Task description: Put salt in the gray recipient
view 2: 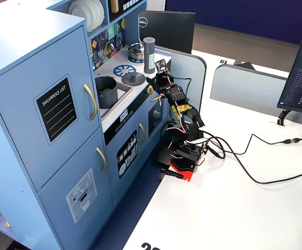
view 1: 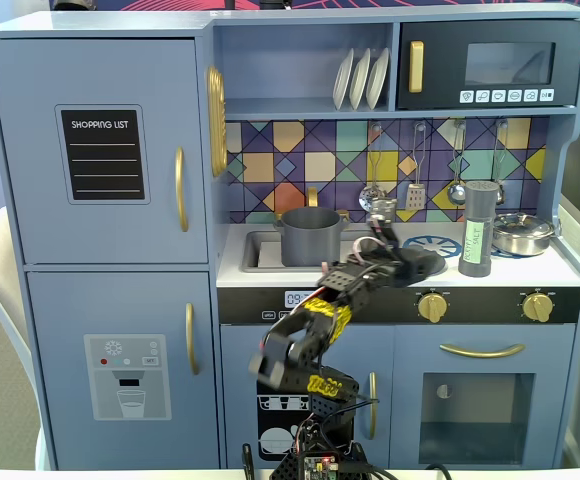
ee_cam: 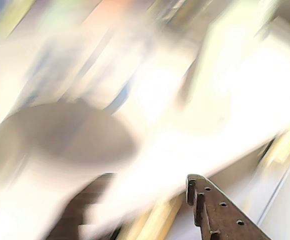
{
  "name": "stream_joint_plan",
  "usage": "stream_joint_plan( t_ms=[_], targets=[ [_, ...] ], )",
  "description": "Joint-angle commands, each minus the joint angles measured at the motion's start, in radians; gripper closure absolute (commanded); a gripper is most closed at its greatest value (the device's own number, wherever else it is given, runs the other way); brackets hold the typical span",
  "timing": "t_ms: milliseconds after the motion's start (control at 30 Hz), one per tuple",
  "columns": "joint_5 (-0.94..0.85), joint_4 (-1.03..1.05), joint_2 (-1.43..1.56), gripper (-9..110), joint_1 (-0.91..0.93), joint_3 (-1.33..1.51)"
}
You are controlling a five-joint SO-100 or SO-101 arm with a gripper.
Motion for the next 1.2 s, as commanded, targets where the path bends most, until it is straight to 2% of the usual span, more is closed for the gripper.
stream_joint_plan(
  t_ms=[0, 167, 1167],
  targets=[
    [0.063, -0.313, -0.133, 46, 0.069, -0.081],
    [0.101, -0.362, -0.273, 39, 0.077, -0.184],
    [0.118, -0.430, -0.940, 49, 0.048, -0.798]
  ],
)
